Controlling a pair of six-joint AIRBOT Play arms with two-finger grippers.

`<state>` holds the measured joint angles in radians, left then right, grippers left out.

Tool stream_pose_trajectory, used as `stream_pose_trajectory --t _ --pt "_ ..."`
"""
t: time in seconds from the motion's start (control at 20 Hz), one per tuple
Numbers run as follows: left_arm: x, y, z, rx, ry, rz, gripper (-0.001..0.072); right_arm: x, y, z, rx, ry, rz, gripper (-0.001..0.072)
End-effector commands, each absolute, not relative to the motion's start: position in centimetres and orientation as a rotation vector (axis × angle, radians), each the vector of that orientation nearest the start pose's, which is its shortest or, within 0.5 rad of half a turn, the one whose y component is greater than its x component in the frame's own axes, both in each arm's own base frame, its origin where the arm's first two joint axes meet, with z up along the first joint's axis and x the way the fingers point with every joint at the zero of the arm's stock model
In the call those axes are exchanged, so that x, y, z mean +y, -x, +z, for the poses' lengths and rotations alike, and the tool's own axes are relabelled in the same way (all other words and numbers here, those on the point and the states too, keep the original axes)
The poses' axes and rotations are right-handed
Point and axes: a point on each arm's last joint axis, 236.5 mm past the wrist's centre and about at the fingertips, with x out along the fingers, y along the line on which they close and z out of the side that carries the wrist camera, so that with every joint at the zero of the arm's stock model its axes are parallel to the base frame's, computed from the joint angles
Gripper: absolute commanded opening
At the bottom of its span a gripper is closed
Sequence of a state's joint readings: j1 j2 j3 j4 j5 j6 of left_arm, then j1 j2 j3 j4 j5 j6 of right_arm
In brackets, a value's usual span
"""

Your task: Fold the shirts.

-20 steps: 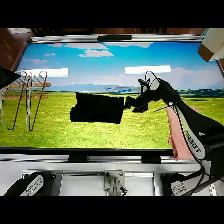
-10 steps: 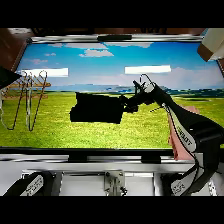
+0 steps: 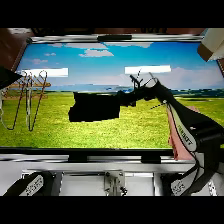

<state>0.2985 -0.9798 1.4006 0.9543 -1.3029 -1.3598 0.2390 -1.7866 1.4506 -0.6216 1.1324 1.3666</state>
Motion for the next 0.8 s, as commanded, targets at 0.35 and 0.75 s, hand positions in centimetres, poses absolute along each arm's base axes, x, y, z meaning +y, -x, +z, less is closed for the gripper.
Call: stream_pose_trajectory --t 0.35,0.75 --pt "-2.4 -37.2 23.1 0.760 0.326 -0.291 0.0028 10.9 -43.4 16.7 1.164 -0.470 0.453 0.0061" --pt "-2.4 -37.2 23.1 0.758 0.315 -0.297 0.0028 -4.0 -44.2 17.4 1.039 -0.528 0.106 0.0061"
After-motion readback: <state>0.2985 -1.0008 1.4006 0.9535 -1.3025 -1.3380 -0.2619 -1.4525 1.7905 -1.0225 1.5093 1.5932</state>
